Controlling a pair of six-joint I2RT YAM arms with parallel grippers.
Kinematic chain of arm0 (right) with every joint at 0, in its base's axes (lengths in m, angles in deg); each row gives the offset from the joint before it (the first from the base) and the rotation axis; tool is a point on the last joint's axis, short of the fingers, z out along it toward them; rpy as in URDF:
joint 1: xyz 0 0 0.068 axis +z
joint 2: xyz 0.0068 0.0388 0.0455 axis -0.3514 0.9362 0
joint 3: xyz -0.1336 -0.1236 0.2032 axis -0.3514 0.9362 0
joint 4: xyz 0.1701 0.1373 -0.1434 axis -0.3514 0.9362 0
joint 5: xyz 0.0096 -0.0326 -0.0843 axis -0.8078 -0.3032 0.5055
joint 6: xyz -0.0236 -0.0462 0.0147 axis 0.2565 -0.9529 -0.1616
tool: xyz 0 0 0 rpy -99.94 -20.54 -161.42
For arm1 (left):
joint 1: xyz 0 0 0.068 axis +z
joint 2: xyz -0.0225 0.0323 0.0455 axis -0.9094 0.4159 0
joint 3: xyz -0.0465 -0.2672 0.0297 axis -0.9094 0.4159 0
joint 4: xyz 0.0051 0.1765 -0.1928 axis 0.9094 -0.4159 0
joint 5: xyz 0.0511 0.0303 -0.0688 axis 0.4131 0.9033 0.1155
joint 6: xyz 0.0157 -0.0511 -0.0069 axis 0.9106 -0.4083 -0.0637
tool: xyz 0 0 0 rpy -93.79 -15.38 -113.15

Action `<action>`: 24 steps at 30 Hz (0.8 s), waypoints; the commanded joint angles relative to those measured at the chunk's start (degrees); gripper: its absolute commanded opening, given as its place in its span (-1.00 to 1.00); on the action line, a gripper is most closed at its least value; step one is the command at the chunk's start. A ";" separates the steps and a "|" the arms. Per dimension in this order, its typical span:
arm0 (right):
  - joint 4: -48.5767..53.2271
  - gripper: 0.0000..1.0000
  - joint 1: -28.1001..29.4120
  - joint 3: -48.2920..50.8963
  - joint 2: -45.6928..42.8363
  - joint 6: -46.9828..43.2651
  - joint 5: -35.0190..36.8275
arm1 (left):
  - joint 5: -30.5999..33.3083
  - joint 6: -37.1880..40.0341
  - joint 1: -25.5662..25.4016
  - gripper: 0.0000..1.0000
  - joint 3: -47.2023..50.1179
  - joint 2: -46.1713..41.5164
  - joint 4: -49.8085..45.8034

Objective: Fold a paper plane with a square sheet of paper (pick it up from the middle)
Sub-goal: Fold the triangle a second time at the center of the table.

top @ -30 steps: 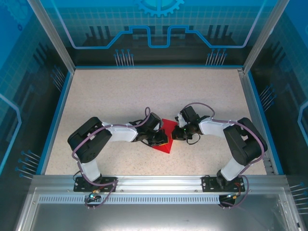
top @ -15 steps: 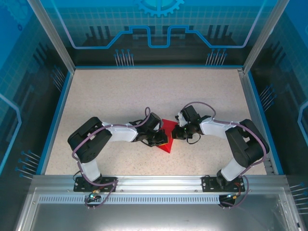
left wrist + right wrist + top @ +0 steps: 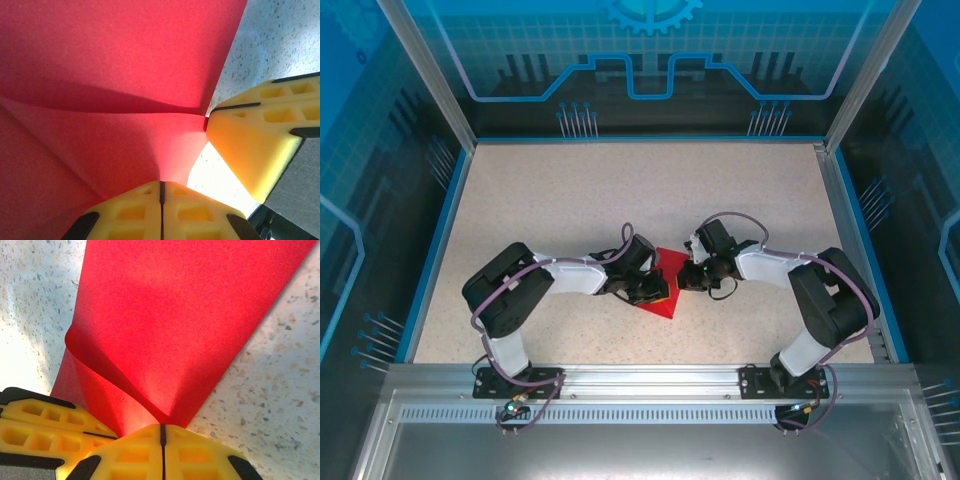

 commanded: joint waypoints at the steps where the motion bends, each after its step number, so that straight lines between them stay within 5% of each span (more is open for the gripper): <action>1: 1.44 -0.87 -0.78 0.46 0.52 0.17 0.06 | -0.93 1.85 -0.49 -0.83 -1.64 -0.22 -2.28; 24: 1.07 -0.85 -0.74 -1.10 2.76 -0.32 -0.04 | 0.89 1.86 -0.57 -0.83 -1.16 0.30 -4.77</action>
